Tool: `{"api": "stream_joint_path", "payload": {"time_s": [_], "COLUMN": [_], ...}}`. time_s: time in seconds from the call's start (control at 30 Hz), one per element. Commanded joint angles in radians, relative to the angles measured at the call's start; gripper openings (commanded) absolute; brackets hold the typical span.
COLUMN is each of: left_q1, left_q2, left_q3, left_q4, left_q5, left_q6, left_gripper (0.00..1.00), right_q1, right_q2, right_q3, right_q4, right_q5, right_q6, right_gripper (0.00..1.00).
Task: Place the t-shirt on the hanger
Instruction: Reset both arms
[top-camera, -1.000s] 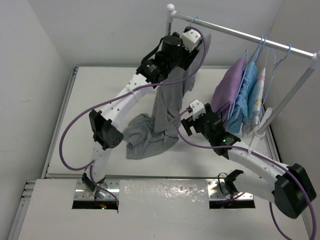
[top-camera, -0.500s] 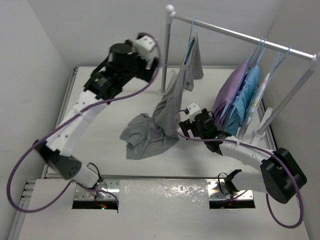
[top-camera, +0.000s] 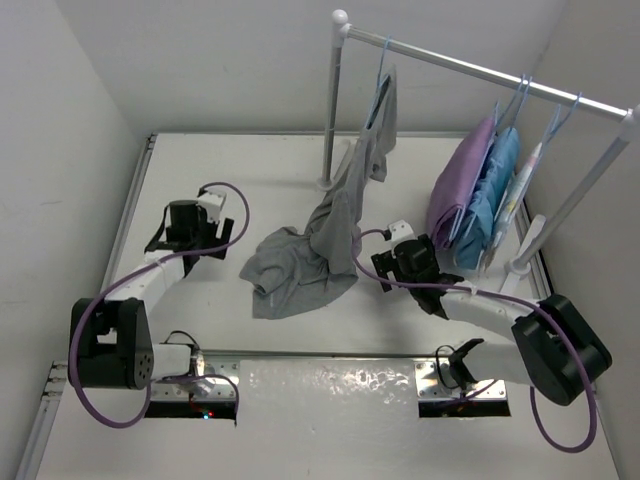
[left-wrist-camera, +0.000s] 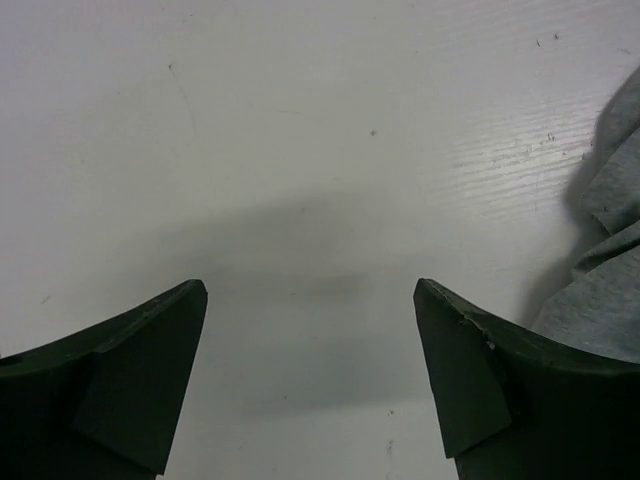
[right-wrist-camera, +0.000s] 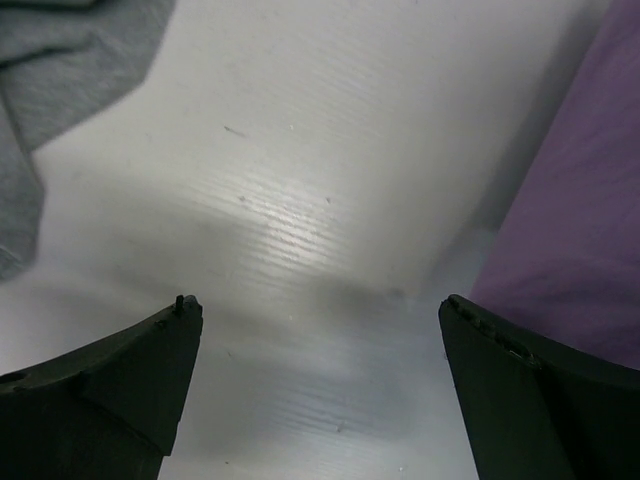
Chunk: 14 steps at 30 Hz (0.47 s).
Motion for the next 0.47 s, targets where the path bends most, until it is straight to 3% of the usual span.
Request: {"api": "stream_joint_path", "payload": {"time_s": [0.0, 0.13, 0.43], "left_q1": [0.009, 0.009, 0.009], "left_q2": [-0.081, -0.077, -0.058], "left_q3": [-0.046, -0.109, -0.105], "left_q4": [0.288, 0.349, 0.374], "left_q5": [0.018, 0.053, -0.021], "left_q6": [-0.003, -0.056, -0.094], "left_gripper": [0.82, 0.82, 0.79], "right_q1": [-0.006, -0.006, -0.006], "right_q2": [-0.031, -0.060, -0.083], "right_q3": [-0.017, -0.037, -0.061], "right_q4": [0.050, 0.073, 0.076], "right_q5": [0.054, 0.060, 0.083], "right_q6": [0.022, 0.007, -0.018], "right_gripper": [0.99, 0.99, 0.99]}}
